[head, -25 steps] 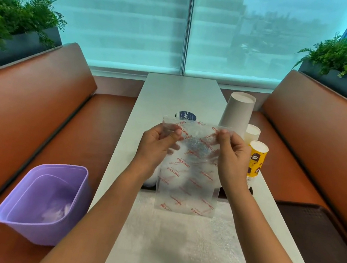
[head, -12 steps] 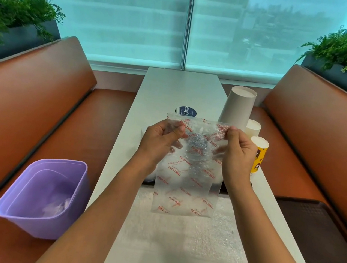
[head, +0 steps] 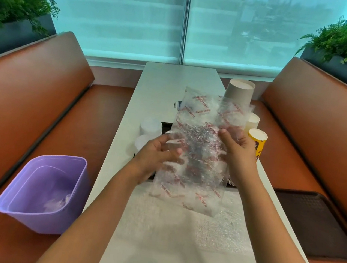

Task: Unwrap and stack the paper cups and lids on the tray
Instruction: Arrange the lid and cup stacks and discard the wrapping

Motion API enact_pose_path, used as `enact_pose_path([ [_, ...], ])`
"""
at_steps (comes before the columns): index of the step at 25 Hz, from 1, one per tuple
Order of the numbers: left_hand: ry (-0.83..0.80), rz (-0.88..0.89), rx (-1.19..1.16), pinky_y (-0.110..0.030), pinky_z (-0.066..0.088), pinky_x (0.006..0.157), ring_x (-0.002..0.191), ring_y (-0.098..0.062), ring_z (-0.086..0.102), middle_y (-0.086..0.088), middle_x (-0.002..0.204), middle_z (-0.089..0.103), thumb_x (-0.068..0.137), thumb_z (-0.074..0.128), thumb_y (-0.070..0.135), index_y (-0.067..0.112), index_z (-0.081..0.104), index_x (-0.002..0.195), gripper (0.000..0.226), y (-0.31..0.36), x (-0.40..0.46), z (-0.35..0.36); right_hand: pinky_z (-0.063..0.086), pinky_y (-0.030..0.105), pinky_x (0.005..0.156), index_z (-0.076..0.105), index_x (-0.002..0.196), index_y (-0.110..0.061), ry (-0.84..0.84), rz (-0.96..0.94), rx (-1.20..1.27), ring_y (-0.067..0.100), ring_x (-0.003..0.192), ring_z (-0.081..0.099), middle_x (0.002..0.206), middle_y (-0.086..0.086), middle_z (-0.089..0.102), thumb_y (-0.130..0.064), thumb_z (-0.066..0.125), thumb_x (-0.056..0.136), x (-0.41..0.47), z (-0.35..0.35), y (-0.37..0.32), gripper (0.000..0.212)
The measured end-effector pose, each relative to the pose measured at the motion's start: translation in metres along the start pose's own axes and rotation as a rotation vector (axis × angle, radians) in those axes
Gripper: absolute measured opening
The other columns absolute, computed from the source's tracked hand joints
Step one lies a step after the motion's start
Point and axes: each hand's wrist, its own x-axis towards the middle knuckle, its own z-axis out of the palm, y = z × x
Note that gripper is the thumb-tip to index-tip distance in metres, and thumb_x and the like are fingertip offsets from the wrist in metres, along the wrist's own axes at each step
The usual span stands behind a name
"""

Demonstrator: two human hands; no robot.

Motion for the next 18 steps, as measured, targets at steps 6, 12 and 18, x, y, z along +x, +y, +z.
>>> enact_pose_path([
  [6,0.178,-0.046,-0.080,-0.028,0.052,0.054,0.055,-0.011,0.066,0.007,0.088,0.070,0.096,0.049,0.006,0.025,0.065,0.094,0.025,-0.005,-0.003,0.006,0.051,0.023,0.060,0.064,0.097,-0.015,-0.225,0.222,-0.020,0.010,0.071,0.067,0.080,-0.004,0.073,0.011,0.057,0.084,-0.012,-0.008,0.022,0.030],
  [12,0.231,-0.081,-0.159,-0.020,0.053,0.052,0.058,-0.007,0.066,-0.003,0.103,0.066,0.096,0.040,-0.005,0.016,0.063,0.105,0.032,-0.011,-0.006,0.010,0.057,0.029,0.060,0.074,0.085,-0.017,-0.216,0.279,0.149,0.015,0.072,0.069,0.083,0.000,0.073,0.017,0.051,0.084,-0.022,-0.004,0.024,0.041],
  [18,0.369,-0.167,-0.372,-0.018,0.050,0.047,0.057,-0.007,0.065,-0.002,0.081,0.065,0.093,0.048,-0.001,0.008,0.064,0.092,0.019,-0.011,-0.006,0.012,0.052,0.031,0.081,0.055,0.103,-0.028,0.109,0.119,0.187,0.020,0.103,0.056,0.111,0.000,0.057,-0.028,0.058,0.085,-0.029,0.001,0.031,0.018],
])
